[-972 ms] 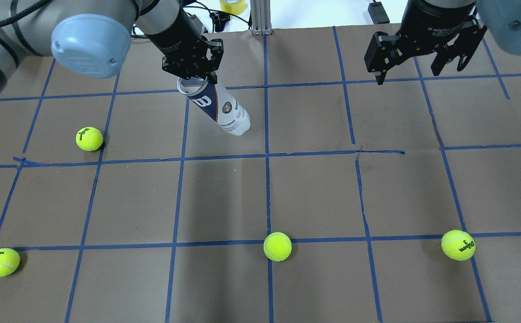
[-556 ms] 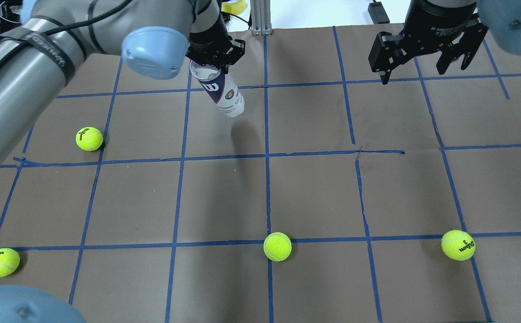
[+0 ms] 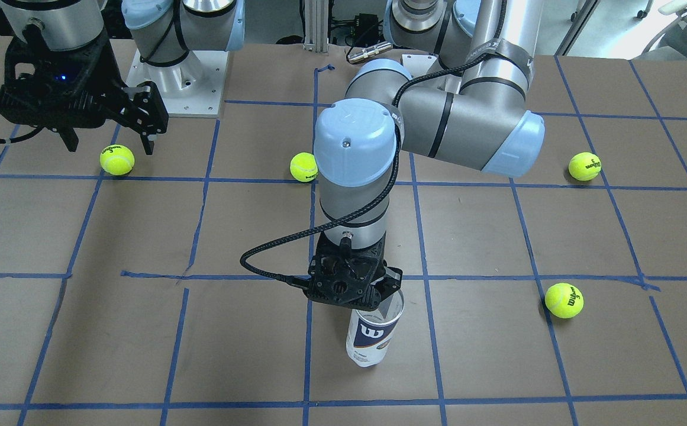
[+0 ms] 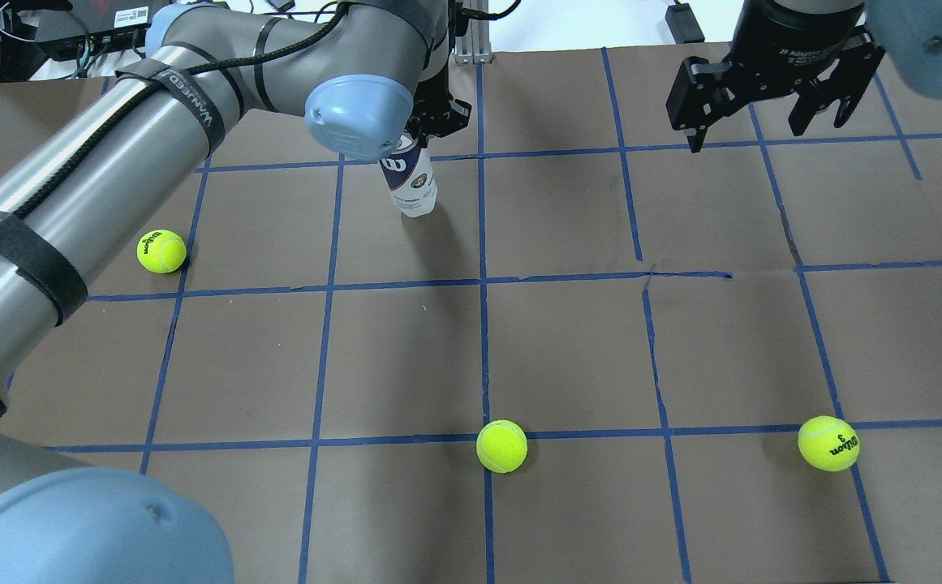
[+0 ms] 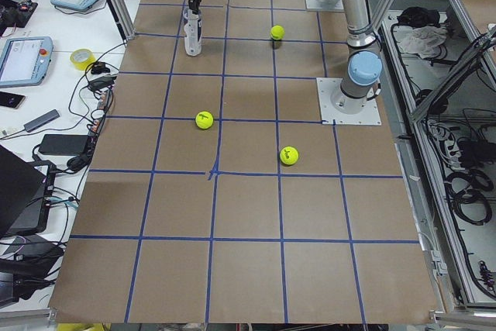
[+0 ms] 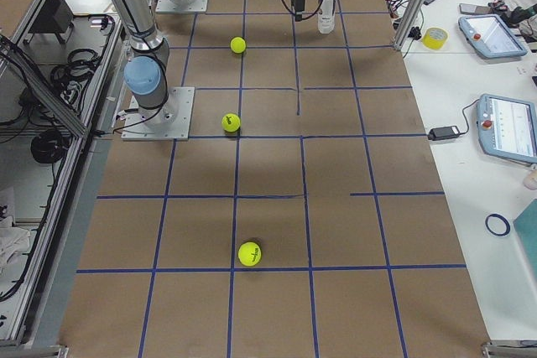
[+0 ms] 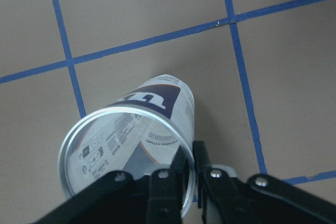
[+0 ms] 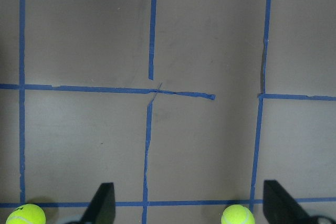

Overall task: Lift up tennis ball bucket
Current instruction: 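Lift and rotate the can upright with the left gripper, then set the can upright on the table and open the left gripper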

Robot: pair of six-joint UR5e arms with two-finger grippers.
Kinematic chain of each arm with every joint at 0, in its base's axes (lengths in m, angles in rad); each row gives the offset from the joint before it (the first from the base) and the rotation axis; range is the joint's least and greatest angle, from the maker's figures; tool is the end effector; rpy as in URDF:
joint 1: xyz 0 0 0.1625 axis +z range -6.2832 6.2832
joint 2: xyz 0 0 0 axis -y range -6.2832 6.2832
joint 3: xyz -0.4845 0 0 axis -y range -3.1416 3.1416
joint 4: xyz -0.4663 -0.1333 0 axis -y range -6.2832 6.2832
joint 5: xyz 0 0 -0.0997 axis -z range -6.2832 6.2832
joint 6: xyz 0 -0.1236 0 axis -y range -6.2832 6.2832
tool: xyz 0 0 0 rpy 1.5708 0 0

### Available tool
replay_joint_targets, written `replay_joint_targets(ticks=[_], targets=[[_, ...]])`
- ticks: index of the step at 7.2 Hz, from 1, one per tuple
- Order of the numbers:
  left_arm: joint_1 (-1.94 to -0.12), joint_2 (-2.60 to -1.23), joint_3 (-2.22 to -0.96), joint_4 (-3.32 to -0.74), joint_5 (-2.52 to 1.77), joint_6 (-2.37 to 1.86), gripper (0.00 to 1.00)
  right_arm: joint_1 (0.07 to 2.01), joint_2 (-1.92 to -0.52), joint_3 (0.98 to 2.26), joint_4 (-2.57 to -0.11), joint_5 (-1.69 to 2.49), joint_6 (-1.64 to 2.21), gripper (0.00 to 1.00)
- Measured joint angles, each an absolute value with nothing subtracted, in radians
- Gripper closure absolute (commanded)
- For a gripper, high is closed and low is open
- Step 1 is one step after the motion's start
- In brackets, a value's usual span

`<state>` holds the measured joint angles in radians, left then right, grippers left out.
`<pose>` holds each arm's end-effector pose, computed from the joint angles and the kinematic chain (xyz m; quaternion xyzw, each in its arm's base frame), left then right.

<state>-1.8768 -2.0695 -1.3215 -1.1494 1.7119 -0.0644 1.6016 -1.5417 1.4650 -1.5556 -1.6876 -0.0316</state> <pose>-0.3524 -0.7306 0.3694 0.1138 0.9873 -0.0971 0.0533 0.1369 -0.5821 0.5661 0.0293 -0.9974 0.0307 0.0584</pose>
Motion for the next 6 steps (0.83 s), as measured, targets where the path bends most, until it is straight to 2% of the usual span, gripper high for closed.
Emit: replay_joint_targets(ticks=[1,2,6], targets=[[-1.886,-2.07,-1.334,-1.15,1.714,-0.077,0.14,1.602,-1.542,1.465,-1.555,-1.687,-0.032,0.0],[-1.891,-2.067,-1.351,-1.147,1.715,-0.083,0.0,1.602,-1.543,1.465,-1.554,-1.686,-0.033,0.0],[-1.894,-2.032,-1.366,-1.155,1.719,-0.089,0.0,1.603,-1.542,1.465,-1.555,-1.676,-0.031,0.0]])
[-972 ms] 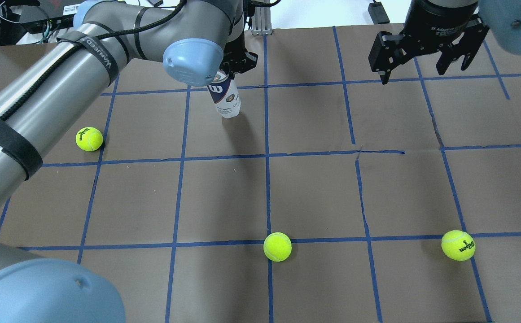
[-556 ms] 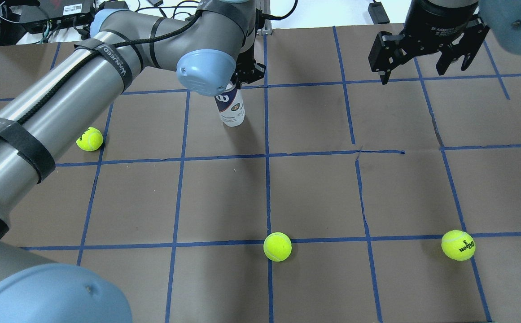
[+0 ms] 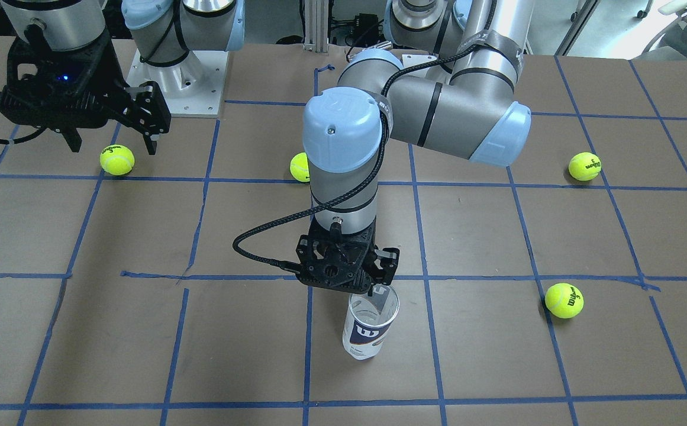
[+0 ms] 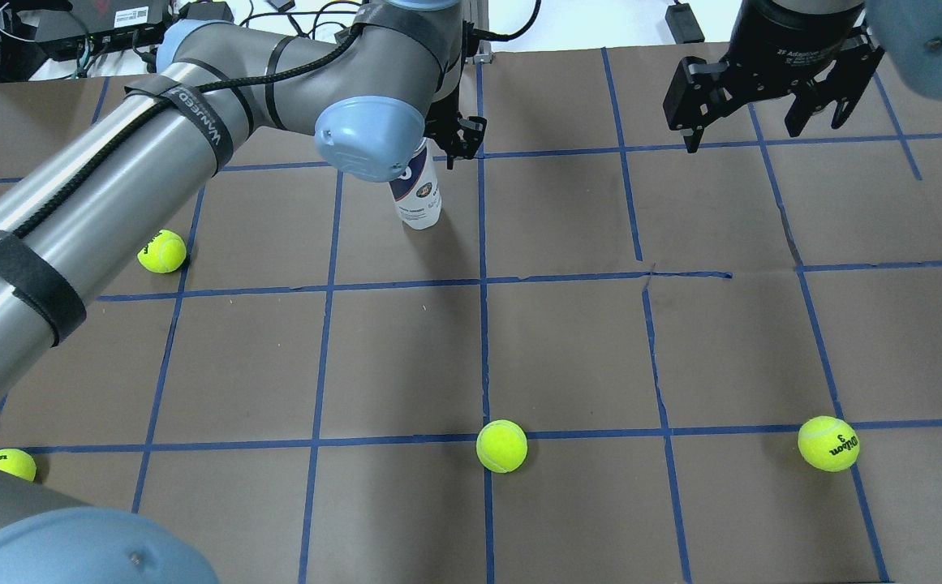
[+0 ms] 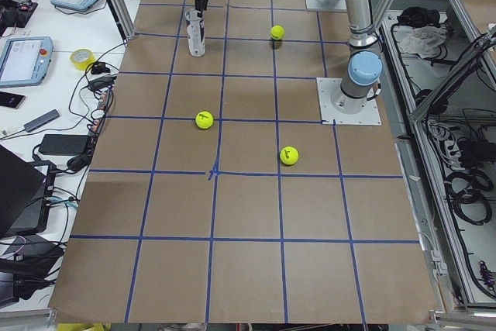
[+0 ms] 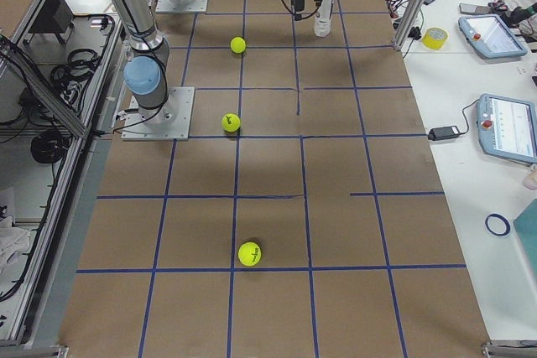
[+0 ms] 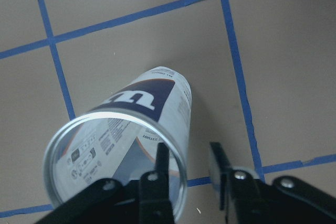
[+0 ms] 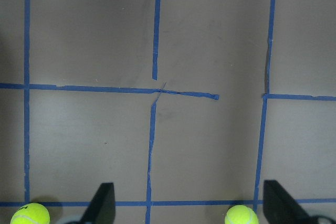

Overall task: Lift up tennis ball bucket
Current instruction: 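Set the can upright on the table and open the left gripper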

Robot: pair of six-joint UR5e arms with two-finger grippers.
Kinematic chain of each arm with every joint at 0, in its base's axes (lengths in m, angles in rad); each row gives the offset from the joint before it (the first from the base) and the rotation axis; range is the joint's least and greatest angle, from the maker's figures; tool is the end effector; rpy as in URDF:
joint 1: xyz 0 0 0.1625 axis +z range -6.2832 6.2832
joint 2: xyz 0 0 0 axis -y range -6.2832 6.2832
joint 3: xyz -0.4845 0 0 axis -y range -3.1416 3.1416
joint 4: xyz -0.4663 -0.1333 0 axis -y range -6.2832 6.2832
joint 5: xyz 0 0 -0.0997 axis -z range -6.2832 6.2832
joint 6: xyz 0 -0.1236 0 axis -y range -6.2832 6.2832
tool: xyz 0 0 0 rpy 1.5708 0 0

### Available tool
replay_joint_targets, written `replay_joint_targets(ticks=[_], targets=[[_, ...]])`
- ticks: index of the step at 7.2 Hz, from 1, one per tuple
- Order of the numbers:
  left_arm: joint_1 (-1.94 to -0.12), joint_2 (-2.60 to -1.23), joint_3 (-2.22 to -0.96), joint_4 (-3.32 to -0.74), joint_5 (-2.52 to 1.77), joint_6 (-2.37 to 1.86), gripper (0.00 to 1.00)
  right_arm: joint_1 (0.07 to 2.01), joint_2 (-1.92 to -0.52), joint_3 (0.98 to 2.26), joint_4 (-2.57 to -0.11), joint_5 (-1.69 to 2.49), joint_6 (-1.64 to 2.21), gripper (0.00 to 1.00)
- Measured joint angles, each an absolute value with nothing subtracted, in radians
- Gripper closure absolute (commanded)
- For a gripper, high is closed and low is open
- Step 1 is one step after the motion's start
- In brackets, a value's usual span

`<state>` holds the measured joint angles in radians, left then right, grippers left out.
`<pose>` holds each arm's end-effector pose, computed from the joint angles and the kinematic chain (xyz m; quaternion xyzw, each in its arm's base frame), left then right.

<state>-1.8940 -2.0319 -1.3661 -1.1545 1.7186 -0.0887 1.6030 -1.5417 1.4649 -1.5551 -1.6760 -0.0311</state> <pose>-0.3583 -0.7073 0.3733 0.1104 0.9879 -0.0930 0.0558 0.1391 -0.5819 0.5660 0.0300 -0.9977 0.0305 0.0525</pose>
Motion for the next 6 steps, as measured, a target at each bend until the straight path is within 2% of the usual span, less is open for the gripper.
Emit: replay_joint_targets(ticks=[3,6], targets=[[-1.896,-1.954,-1.352,-1.201,1.722,-0.096,0.0,1.603,-1.542,1.465,-1.555,-1.674,-0.035,0.0],[-1.878,-1.773,-1.399,-1.383,1.724,-0.097,0.0,1.603,-1.54,1.465,-1.556,-1.669,-0.035,0.0]])
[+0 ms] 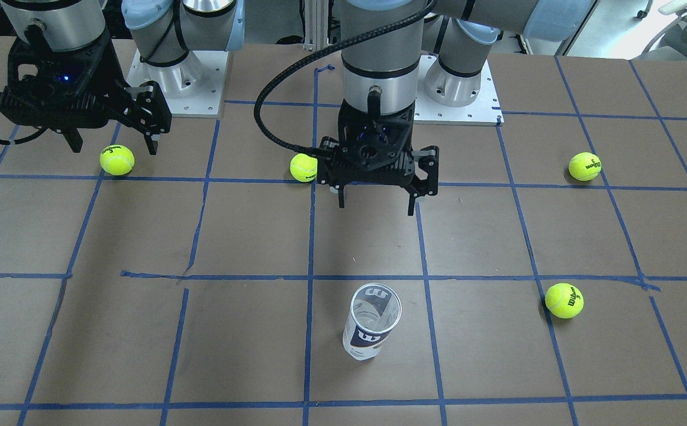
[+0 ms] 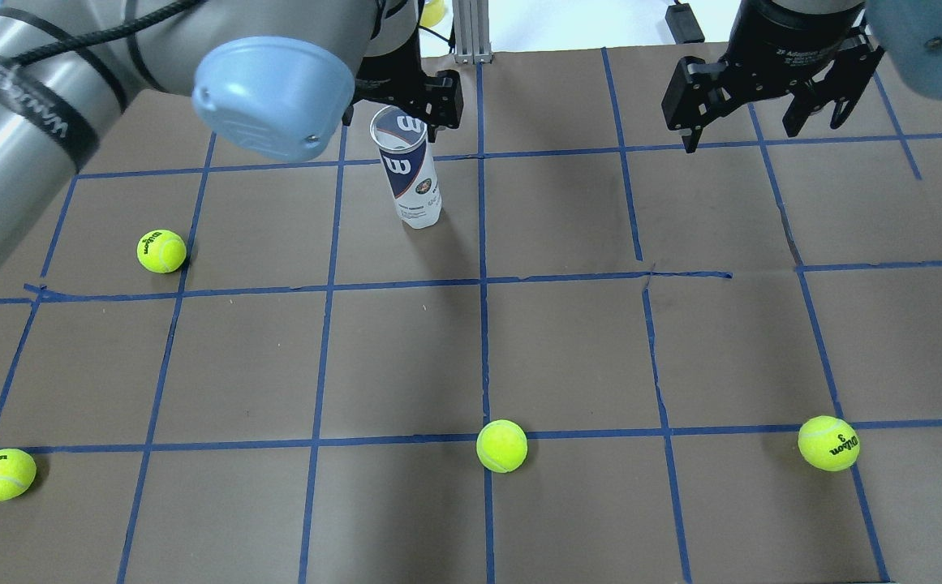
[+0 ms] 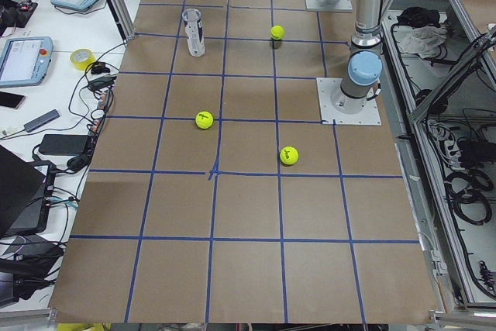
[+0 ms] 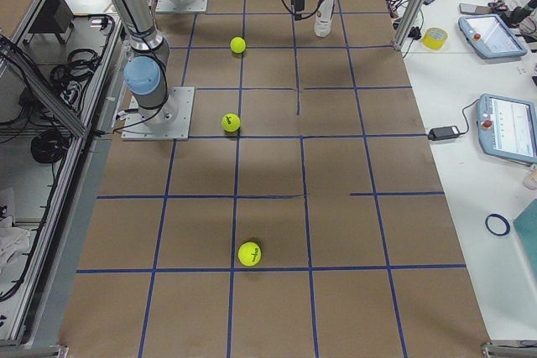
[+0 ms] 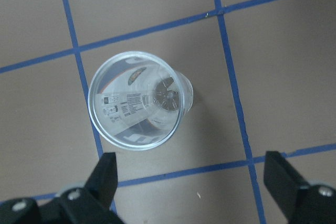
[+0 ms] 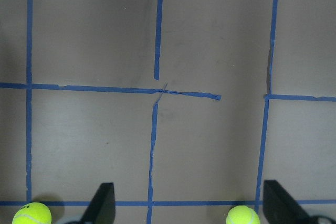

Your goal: Lift up tennis ball bucket

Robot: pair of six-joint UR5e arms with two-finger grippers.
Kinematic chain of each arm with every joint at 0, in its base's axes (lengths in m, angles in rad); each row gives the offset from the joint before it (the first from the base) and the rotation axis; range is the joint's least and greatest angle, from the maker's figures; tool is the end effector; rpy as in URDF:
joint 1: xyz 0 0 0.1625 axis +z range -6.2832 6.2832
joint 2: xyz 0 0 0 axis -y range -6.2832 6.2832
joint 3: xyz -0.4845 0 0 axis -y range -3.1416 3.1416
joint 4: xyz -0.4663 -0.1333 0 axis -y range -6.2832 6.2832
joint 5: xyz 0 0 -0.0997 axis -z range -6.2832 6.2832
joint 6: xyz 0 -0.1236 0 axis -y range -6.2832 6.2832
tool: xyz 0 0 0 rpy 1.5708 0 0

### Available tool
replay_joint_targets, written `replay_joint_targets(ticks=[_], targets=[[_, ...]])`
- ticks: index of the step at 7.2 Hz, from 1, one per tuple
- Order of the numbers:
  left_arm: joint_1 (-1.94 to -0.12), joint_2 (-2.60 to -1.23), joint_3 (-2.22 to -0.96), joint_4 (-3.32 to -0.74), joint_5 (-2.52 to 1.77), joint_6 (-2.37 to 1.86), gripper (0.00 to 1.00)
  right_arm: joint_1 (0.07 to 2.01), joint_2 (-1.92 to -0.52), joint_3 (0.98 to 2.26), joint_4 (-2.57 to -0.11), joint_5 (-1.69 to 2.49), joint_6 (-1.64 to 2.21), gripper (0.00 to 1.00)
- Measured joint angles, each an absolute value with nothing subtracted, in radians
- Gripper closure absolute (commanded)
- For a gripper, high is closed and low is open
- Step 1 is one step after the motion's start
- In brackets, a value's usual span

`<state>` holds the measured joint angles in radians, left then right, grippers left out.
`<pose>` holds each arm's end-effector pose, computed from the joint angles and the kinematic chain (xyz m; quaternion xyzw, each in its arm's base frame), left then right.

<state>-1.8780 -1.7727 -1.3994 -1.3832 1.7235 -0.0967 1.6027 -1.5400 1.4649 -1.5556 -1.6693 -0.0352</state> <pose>-0.3150 -0.6143 0.5179 0.0985 0.9891 -0.0919 0.0588 0.1398 -0.5826 0.5649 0.0320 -0.9978 0.0298 0.0493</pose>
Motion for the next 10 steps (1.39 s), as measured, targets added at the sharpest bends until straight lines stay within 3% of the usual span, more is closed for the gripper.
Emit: replay_joint_targets(ticks=[4,10], targets=[[-1.643,-1.558,-1.489,-1.578,1.649,-0.032,0.0,1.603,-1.534,1.465,-1.555,-1.667,-0.037,0.0],[-1.548,-1.502,-1.524,-1.613,1.618,0.125,0.0,1.602,-1.534,1.465,-1.554,-1.667,-0.038,0.0]])
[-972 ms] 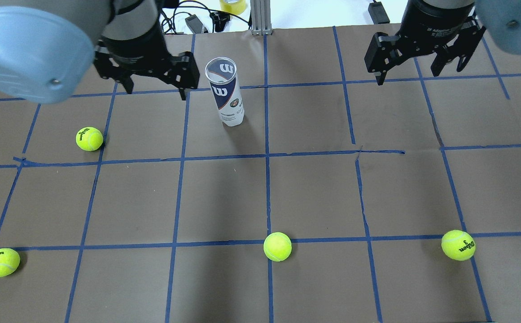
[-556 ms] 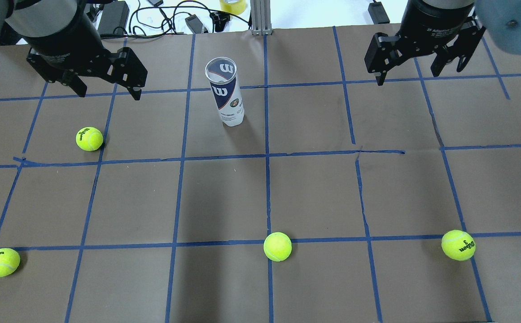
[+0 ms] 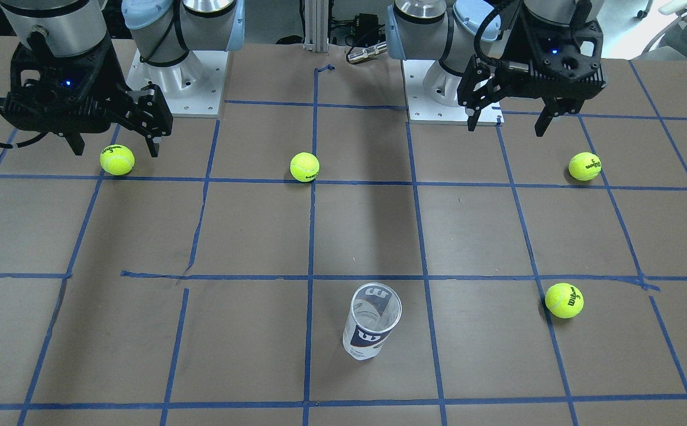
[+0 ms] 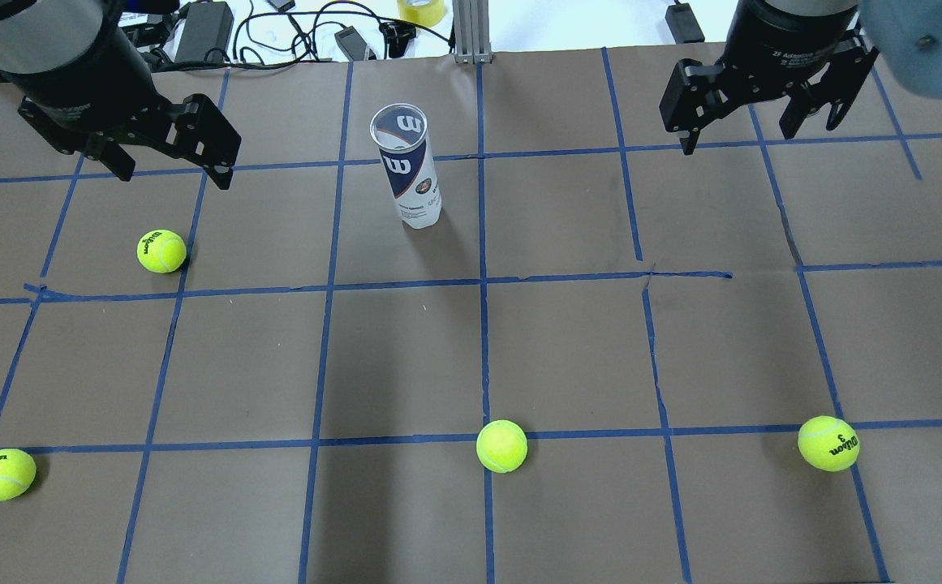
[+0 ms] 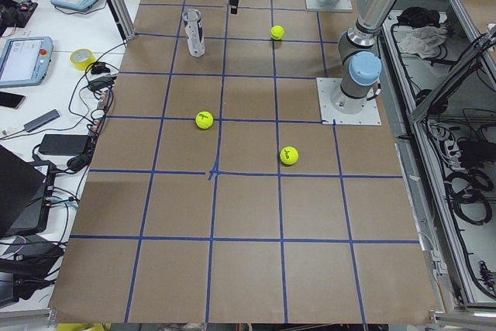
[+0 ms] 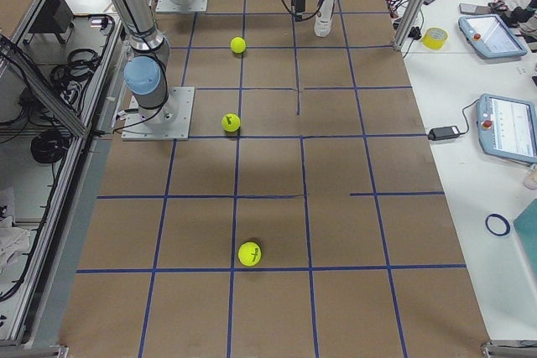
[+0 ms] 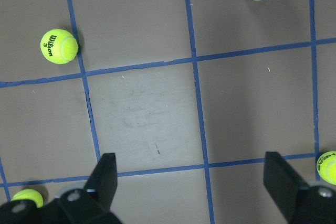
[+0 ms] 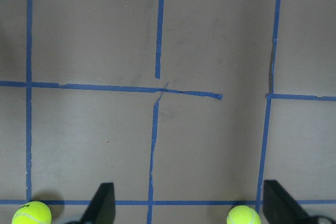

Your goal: Lift up tennis ball bucket

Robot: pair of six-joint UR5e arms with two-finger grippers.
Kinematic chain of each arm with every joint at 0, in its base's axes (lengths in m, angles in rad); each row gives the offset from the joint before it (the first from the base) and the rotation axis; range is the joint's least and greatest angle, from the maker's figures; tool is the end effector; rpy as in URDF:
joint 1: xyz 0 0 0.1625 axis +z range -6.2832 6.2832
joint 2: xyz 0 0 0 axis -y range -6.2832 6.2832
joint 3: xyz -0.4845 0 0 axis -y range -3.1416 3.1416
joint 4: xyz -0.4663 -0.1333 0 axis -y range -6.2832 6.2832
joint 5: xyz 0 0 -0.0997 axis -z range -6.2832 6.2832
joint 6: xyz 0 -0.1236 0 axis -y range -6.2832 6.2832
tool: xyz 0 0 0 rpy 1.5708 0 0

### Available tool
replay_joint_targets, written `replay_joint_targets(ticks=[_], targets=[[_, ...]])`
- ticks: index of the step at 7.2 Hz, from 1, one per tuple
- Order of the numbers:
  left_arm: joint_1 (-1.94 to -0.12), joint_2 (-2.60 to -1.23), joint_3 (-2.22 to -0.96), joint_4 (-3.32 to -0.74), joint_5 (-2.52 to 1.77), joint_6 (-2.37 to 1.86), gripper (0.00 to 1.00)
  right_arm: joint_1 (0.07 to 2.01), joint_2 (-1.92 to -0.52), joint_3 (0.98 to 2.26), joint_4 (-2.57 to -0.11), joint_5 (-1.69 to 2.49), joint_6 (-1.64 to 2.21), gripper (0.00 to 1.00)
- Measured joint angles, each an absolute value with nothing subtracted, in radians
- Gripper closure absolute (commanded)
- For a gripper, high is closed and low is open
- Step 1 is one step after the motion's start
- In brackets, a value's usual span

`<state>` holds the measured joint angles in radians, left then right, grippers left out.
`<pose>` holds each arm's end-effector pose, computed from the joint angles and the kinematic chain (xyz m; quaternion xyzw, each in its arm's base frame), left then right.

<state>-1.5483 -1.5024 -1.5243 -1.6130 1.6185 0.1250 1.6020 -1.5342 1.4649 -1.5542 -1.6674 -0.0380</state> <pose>-0.1153 -0.5412 0.5834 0.0503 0.9978 -0.0345 0.0264 0.1397 -0.5849 0.5614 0.0333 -0.9979 0.0262 0.0484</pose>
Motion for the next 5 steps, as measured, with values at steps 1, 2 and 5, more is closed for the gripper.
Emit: replay_joint_targets(ticks=[1,2,5], targets=[[-1.549,-1.496,-1.529,-1.627,1.619,0.098,0.0,1.602,-1.536,1.465,-1.555,-1.667,-0.037,0.0],[-1.551,-1.49,-1.536,-1.633,1.62,0.058,0.0,1.603,-1.538,1.465,-1.555,-1.667,-0.037,0.0],[-1.552,-1.482,-1.545,-1.636,1.628,0.001,0.0,1.603,-1.538,1.465,-1.554,-1.668,-0.037,0.0]])
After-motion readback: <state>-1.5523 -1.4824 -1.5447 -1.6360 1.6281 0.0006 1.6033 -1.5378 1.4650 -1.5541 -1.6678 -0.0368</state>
